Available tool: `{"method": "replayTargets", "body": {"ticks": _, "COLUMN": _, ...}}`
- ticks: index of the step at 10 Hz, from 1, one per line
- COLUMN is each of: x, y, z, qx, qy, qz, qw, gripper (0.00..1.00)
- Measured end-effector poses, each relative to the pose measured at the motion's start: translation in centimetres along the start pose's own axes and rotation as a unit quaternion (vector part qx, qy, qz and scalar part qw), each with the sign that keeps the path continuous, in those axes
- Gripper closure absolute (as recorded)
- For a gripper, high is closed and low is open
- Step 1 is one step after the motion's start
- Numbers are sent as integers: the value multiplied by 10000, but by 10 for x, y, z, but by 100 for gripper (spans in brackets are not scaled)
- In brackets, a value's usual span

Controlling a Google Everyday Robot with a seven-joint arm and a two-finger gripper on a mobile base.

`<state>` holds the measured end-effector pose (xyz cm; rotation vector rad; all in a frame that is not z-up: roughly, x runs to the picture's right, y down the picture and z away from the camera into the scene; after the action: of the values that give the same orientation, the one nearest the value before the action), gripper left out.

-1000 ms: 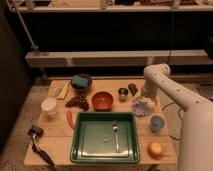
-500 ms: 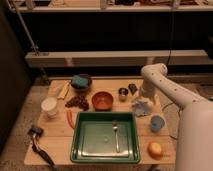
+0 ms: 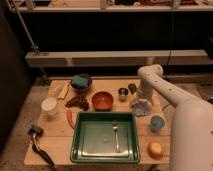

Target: Place towel in red bowl

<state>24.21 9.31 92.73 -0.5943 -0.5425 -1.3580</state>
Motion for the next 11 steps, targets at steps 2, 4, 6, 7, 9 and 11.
{"method": "replayTargets", "body": {"ticks": 2, "x": -1, "y": 2, "z": 4, "qx": -6, "qy": -51, "qz": 26, "qw": 10000, "gripper": 20}}
{"method": "replayTargets", "body": {"ticks": 4, "x": -1, "y": 1, "z": 9, "qx": -19, "qy": -103, "qz": 28, "qw": 9999, "gripper": 20}}
{"method": "replayTargets", "body": {"ticks": 6, "x": 0, "y": 0, "z": 12, "qx": -42, "qy": -135, "qz": 29, "qw": 9999, "gripper": 21}}
{"method": "replayTargets", "body": {"ticks": 7, "x": 0, "y": 1, "z": 13, "qx": -46, "qy": -142, "qz": 56, "qw": 9999, "gripper": 26}}
{"method": "replayTargets", "body": {"ticks": 9, "x": 0, "y": 2, "z": 15, "qx": -40, "qy": -152, "qz": 100, "qw": 9998, "gripper": 48}}
{"method": "replayTargets", "body": {"ticks": 11, "x": 0, "y": 3, "z": 14, "qx": -51, "qy": -169, "qz": 123, "qw": 9998, "gripper": 66}}
